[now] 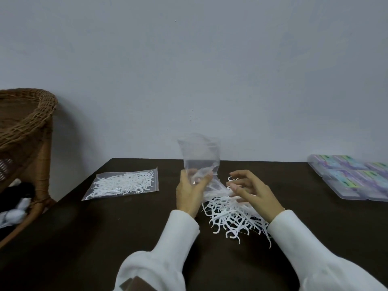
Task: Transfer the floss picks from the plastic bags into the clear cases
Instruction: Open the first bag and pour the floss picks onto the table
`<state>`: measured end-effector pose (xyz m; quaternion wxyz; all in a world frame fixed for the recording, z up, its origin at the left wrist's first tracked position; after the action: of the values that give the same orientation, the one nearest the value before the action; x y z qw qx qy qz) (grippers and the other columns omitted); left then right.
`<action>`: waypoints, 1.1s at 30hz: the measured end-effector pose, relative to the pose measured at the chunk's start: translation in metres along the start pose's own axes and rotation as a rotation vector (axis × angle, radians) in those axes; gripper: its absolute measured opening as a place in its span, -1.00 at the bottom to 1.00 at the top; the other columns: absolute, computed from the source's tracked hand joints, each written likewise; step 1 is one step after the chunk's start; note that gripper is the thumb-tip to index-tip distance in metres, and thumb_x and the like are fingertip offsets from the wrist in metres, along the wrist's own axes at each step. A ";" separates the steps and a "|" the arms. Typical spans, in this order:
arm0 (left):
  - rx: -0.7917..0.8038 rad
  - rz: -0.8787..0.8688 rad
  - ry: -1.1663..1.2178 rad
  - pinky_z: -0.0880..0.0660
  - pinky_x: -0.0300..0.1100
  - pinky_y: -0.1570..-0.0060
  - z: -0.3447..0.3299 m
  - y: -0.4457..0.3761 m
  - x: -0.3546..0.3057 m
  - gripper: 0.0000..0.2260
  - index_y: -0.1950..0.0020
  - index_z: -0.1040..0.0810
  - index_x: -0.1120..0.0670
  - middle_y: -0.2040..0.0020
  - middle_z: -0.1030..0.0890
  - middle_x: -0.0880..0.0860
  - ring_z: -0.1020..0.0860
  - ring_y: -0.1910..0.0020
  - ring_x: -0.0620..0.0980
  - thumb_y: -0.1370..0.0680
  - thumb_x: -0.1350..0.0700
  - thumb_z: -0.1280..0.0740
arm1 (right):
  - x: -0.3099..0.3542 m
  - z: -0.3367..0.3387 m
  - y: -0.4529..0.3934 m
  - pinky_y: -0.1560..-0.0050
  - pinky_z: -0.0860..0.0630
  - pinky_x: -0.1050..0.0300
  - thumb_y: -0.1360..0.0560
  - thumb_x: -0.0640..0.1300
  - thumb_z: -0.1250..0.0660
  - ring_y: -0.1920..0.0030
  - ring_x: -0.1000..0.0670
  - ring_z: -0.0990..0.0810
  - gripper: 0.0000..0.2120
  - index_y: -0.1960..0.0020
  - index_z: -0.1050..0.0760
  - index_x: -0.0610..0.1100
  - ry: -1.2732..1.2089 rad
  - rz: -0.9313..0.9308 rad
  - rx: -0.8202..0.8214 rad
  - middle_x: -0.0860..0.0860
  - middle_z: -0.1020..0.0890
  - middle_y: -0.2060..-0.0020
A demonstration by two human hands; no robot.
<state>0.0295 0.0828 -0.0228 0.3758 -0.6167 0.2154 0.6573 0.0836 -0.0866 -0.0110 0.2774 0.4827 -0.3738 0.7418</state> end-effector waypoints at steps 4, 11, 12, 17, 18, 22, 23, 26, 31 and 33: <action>0.016 -0.261 -0.417 -0.41 -0.12 -0.09 -0.002 0.004 -0.007 -0.50 -0.17 -0.36 -0.07 0.00 -0.43 -0.13 -0.43 -0.04 -0.08 -0.34 -0.13 -0.49 | 0.002 0.004 0.000 0.05 -0.57 0.23 -0.20 0.30 -0.37 0.06 0.18 -0.63 -0.45 -0.14 -0.36 0.21 -0.012 0.016 -0.051 0.14 -0.62 0.01; -0.002 -0.550 -0.770 -0.11 -0.27 -0.13 -0.009 0.011 -0.013 -0.24 -0.44 -0.17 -0.04 -0.26 -0.34 -0.11 -0.29 -0.22 -0.13 -0.35 -0.16 -0.46 | 0.007 0.016 0.000 0.28 -0.58 0.20 -0.46 -0.23 -0.35 0.32 -0.03 -0.65 -0.89 0.05 -0.44 -0.16 -0.182 0.138 -0.279 -0.15 -0.65 0.25; -0.032 -0.525 -0.750 -0.12 -0.26 -0.18 -0.007 0.009 -0.012 -0.21 -0.46 -0.15 -0.03 -0.30 -0.32 -0.09 -0.28 -0.28 -0.11 -0.35 -0.19 -0.45 | 0.007 0.018 -0.001 0.27 -0.59 0.20 -0.46 -0.25 -0.33 0.31 -0.03 -0.66 -0.93 0.08 -0.45 -0.17 -0.215 0.141 -0.288 -0.15 -0.64 0.26; -0.157 -0.116 -0.523 -0.26 0.02 -0.34 0.010 0.000 -0.002 -0.13 -0.48 -0.13 0.03 -0.40 -0.33 0.02 -0.27 -0.39 0.03 -0.33 -0.33 -0.39 | 0.009 0.024 -0.003 0.23 -0.60 0.26 -0.48 -0.32 -0.28 0.29 0.03 -0.67 -0.87 0.03 -0.45 -0.12 -0.375 0.134 -0.297 -0.04 -0.69 0.30; -0.151 -0.033 -0.428 -0.31 0.04 -0.30 0.012 -0.003 0.003 -0.16 -0.47 -0.15 0.04 -0.34 -0.41 0.02 -0.33 -0.35 0.05 -0.34 -0.30 -0.39 | 0.008 0.023 -0.003 0.24 -0.60 0.27 -0.48 -0.32 -0.27 0.30 0.04 -0.67 -0.83 0.01 -0.42 -0.09 -0.398 0.120 -0.297 -0.04 -0.69 0.31; -0.002 0.224 0.144 -0.45 -0.06 -0.04 0.007 -0.008 0.012 -0.44 -0.28 -0.31 0.05 -0.04 -0.62 0.06 -0.58 0.01 0.01 -0.41 -0.14 -0.42 | 0.007 0.019 -0.002 0.27 -0.58 0.26 -0.54 -0.28 -0.18 0.37 0.01 -0.65 -0.81 -0.04 -0.30 -0.01 -0.379 0.121 -0.294 -0.07 -0.68 0.31; 0.017 0.225 0.231 -0.48 -0.12 0.09 0.005 -0.008 0.011 -0.56 -0.21 -0.35 0.07 0.06 -0.65 0.09 -0.60 0.17 -0.03 -0.45 -0.07 -0.42 | 0.006 0.019 -0.001 0.27 -0.58 0.25 -0.56 -0.27 -0.16 0.38 0.00 -0.64 -0.82 -0.03 -0.29 0.00 -0.356 0.126 -0.301 -0.08 -0.68 0.30; 0.023 0.118 0.252 -0.48 -0.25 0.27 0.004 -0.007 0.005 -0.80 -0.10 -0.45 0.08 0.16 -0.63 0.09 -0.56 0.34 -0.10 -0.52 0.14 -0.37 | 0.001 0.022 -0.002 0.27 -0.58 0.24 -0.58 -0.23 -0.14 0.38 -0.02 -0.64 -0.84 -0.02 -0.26 0.02 -0.289 0.124 -0.330 -0.09 -0.68 0.27; -0.002 -0.033 0.265 -0.52 -0.30 0.20 0.013 -0.007 -0.003 -0.77 -0.03 -0.46 -0.10 0.03 -0.60 0.01 -0.57 0.25 -0.13 -0.55 0.24 -0.32 | -0.012 0.025 -0.004 0.23 -0.57 0.20 -0.58 -0.15 -0.16 0.38 0.03 -0.63 -0.96 0.04 -0.36 -0.03 -0.148 0.043 -0.322 -0.02 -0.68 0.23; 0.008 -0.064 0.276 -0.52 -0.30 0.18 0.016 -0.009 -0.003 -0.72 -0.06 -0.47 -0.10 0.00 -0.60 0.02 -0.57 0.22 -0.11 -0.56 0.29 -0.28 | -0.017 0.026 -0.005 0.17 -0.56 0.14 -0.57 -0.14 -0.18 0.33 0.01 -0.65 -0.97 0.03 -0.39 -0.08 -0.094 0.016 -0.321 0.00 -0.67 0.15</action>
<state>0.0258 0.1000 -0.0154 0.3657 -0.7063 0.2481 0.5530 0.1070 -0.1056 -0.0185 0.3271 0.4632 -0.5040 0.6515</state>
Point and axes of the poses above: each hand's wrist, its own y-axis away from the middle knuckle, its own z-axis out of the back of the hand, x = y × z, the point moved 4 cm from there along -y, towards the middle knuckle
